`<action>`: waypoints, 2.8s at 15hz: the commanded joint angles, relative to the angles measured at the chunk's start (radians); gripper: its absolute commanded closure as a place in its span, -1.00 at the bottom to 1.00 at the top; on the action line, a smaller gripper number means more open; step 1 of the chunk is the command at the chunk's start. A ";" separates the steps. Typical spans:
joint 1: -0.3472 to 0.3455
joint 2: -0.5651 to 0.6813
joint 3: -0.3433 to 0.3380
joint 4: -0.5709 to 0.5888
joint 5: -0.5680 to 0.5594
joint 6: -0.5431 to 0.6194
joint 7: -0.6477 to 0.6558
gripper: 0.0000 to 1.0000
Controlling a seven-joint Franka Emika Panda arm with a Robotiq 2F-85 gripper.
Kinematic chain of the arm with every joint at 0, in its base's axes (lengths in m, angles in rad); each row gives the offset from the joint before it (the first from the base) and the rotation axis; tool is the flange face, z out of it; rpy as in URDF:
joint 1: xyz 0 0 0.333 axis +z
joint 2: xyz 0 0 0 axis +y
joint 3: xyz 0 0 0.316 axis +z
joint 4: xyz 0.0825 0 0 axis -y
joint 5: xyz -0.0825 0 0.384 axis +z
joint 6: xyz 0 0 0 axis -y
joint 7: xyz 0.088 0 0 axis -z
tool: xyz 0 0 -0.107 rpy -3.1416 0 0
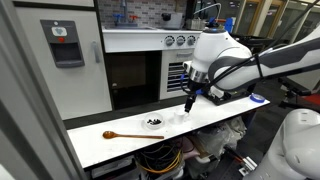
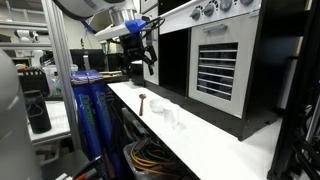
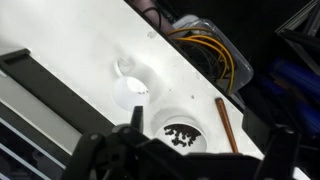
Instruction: Use the wooden spoon to mix in the bowl
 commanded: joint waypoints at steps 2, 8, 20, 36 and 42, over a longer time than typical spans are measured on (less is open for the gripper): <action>0.055 0.185 -0.021 0.093 -0.022 0.130 -0.141 -1.00; 0.118 0.358 -0.014 0.197 0.013 0.203 -0.297 -1.00; 0.134 0.486 0.017 0.224 0.096 0.226 -0.421 -1.00; 0.127 0.509 0.016 0.275 0.089 0.204 -0.415 -1.00; 0.142 0.571 0.054 0.375 0.073 0.199 -0.409 -1.00</action>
